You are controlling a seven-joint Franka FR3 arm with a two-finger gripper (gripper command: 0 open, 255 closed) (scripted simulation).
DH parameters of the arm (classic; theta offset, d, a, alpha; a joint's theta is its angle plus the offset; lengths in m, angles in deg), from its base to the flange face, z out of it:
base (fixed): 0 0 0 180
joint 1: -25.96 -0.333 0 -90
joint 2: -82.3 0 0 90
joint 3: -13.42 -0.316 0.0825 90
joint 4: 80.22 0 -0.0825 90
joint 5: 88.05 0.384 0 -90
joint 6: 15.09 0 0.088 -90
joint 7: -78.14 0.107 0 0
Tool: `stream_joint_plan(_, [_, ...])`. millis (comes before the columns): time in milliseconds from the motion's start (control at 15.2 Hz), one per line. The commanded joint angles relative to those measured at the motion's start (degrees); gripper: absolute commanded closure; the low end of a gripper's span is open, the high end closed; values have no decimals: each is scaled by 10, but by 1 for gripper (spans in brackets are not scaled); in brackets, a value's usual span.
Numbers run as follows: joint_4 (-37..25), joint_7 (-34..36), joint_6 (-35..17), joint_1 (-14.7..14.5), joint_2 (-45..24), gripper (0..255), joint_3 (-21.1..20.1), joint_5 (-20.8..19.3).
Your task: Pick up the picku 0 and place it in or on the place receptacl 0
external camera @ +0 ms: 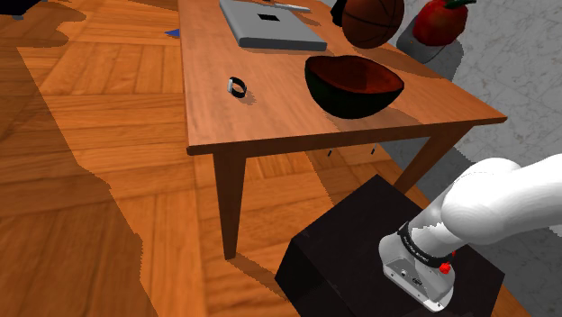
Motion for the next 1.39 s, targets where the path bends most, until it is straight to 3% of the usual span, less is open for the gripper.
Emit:
stream_joint_plan(0, [-17, 26, 4, -5, -13, 255, -20, 12])
stream_joint_plan(396, [-110, 112, 29, -20, -83, 255, -82, 44])
stream_joint_plan(660, [-204, 178, 54, -35, -151, 255, -128, 56])
stream_joint_plan(1320, [-39, 171, -40, -36, -79, 255, -124, 60])
